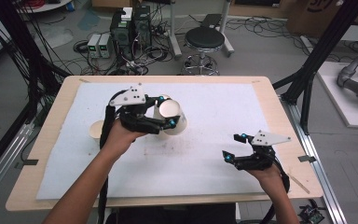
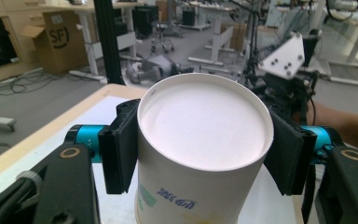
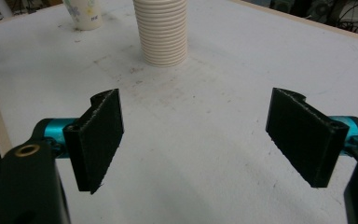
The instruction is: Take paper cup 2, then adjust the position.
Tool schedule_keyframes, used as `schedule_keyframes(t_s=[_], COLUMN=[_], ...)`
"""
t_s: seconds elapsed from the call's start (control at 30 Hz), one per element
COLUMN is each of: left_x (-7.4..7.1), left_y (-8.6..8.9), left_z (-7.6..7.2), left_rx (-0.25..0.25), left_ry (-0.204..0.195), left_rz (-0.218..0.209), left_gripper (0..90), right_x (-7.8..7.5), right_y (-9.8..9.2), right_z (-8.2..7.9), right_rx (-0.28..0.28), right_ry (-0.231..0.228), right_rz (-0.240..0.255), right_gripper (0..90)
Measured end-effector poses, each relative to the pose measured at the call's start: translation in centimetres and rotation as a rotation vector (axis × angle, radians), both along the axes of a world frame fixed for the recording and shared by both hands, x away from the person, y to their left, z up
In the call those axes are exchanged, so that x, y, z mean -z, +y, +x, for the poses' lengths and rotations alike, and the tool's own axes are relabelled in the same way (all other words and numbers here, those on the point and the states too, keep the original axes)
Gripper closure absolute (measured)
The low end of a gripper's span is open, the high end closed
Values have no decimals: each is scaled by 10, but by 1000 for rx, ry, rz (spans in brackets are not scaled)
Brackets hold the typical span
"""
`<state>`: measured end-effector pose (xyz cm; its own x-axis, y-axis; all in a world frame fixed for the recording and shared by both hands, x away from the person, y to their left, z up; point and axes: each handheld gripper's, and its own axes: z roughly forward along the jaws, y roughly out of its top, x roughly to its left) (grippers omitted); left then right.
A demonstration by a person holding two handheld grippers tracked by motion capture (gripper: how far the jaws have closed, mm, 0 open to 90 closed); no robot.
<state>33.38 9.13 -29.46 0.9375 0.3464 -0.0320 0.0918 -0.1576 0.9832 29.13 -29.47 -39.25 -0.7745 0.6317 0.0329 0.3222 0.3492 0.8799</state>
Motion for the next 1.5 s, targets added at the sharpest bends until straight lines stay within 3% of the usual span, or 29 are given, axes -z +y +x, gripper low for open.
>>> schedule_keyframes(t_s=[0.3,0.6,0.8,1.0,1.5], left_x=[14,35,42,47,63], left_y=[-13,-15,-17,-19,-29], left_z=[-3,-6,-7,-8,-15], left_rx=[44,50,58,73,119], left_ry=[20,54,70,85,105], left_rz=[30,26,22,16,17], left_gripper=[350,350,349,347,346], right_x=[-1,-2,-6,-6,-11], right_y=[5,10,8,13,30], right_z=[3,1,-4,-6,-13], right_rx=[-19,-49,-61,-93,-206], right_ry=[6,-11,-13,7,-20], right_rz=[7,3,35,46,68], right_gripper=[193,193,192,192,193])
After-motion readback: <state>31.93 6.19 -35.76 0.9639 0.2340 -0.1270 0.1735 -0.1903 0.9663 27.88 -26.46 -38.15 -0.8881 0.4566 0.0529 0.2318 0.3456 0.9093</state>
